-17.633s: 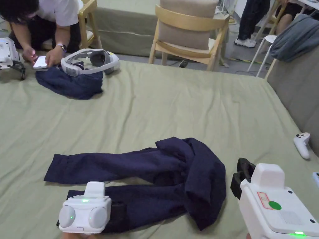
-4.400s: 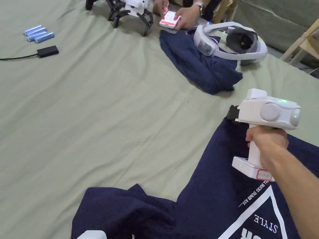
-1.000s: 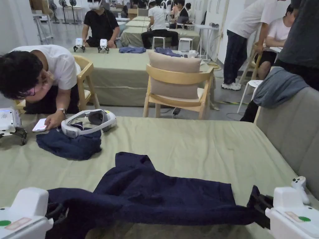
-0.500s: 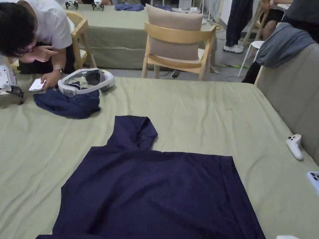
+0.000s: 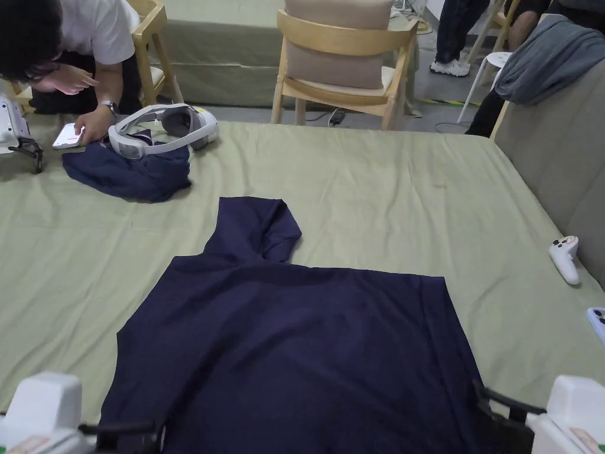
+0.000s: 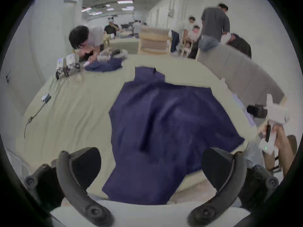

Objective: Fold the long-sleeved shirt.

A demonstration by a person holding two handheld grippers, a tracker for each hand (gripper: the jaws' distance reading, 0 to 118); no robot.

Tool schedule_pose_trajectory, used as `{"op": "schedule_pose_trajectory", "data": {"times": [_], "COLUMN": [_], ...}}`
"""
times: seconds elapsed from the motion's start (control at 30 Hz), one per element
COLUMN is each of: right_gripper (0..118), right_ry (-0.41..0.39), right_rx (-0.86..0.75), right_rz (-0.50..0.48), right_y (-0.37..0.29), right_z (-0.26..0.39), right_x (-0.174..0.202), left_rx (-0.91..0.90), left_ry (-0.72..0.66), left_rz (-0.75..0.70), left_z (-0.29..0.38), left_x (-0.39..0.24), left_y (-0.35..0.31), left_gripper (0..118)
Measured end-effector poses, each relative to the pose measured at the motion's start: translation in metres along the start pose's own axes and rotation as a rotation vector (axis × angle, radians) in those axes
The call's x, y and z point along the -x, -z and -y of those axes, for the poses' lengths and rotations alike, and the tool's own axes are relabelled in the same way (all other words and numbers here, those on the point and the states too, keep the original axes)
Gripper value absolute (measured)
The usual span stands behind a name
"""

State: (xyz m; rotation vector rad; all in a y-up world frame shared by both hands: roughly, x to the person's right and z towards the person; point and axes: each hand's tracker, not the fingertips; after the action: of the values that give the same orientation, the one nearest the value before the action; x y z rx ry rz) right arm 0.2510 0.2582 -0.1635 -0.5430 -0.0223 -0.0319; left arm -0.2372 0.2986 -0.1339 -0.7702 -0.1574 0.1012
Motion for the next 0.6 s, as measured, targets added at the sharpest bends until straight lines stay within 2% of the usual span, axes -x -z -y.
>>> {"op": "schedule_pose_trajectory", "data": {"times": [0.03, 0.07, 0.1, 0.13, 0.17, 0.23, 0.3, 0.33, 0.4, 0.43, 0.47, 0.5, 0.6], "right_gripper": [108, 82, 53, 16, 0, 0, 0, 9, 94, 118, 114, 116, 116], "right_ry": [0.007, -0.009, -0.035, -0.050, -0.053, -0.058, -0.055, -0.061, -0.055, -0.053, -0.063, -0.044, -0.093], "right_rx": [-0.047, -0.083, -0.096, -0.098, -0.097, -0.091, -0.040, -0.008, 0.045, 0.083, 0.088, 0.087, 0.204], "right_rz": [-0.011, -0.003, 0.004, 0.019, 0.033, 0.021, 0.020, 0.034, 0.031, 0.014, 0.013, 0.009, 0.018], "right_y": [0.000, 0.002, 0.011, 0.018, 0.026, 0.045, 0.076, 0.093, 0.135, 0.158, 0.175, 0.186, 0.237], "right_z": [-0.008, -0.015, -0.015, -0.018, -0.020, -0.022, -0.026, -0.029, -0.038, -0.044, -0.050, -0.063, -0.082], "right_x": [0.005, 0.011, 0.011, 0.016, 0.019, 0.022, 0.022, 0.020, 0.011, 0.006, 0.000, 0.004, 0.011], "left_rx": [-0.014, -0.049, -0.107, -0.134, -0.149, -0.172, -0.161, -0.154, -0.110, -0.074, -0.067, -0.073, -0.054], "left_ry": [-0.021, -0.054, -0.079, -0.051, -0.040, 0.007, -0.017, -0.025, -0.065, -0.089, -0.098, -0.089, -0.095], "left_rz": [-0.012, -0.022, -0.036, -0.071, -0.134, -0.162, -0.155, -0.183, -0.187, -0.164, -0.177, -0.194, -0.207], "left_z": [-0.010, -0.020, -0.027, -0.030, -0.035, -0.042, -0.048, -0.051, -0.060, -0.062, -0.063, -0.063, -0.066], "left_x": [-0.002, -0.004, -0.005, -0.007, -0.010, -0.012, -0.013, -0.012, -0.006, -0.002, 0.001, 0.003, 0.008], "left_y": [0.008, 0.018, 0.028, 0.042, 0.057, 0.080, 0.107, 0.119, 0.144, 0.156, 0.167, 0.177, 0.198], "left_gripper": [108, 94, 65, 23, 6, 4, 4, 4, 4, 4, 4, 4, 4]}}
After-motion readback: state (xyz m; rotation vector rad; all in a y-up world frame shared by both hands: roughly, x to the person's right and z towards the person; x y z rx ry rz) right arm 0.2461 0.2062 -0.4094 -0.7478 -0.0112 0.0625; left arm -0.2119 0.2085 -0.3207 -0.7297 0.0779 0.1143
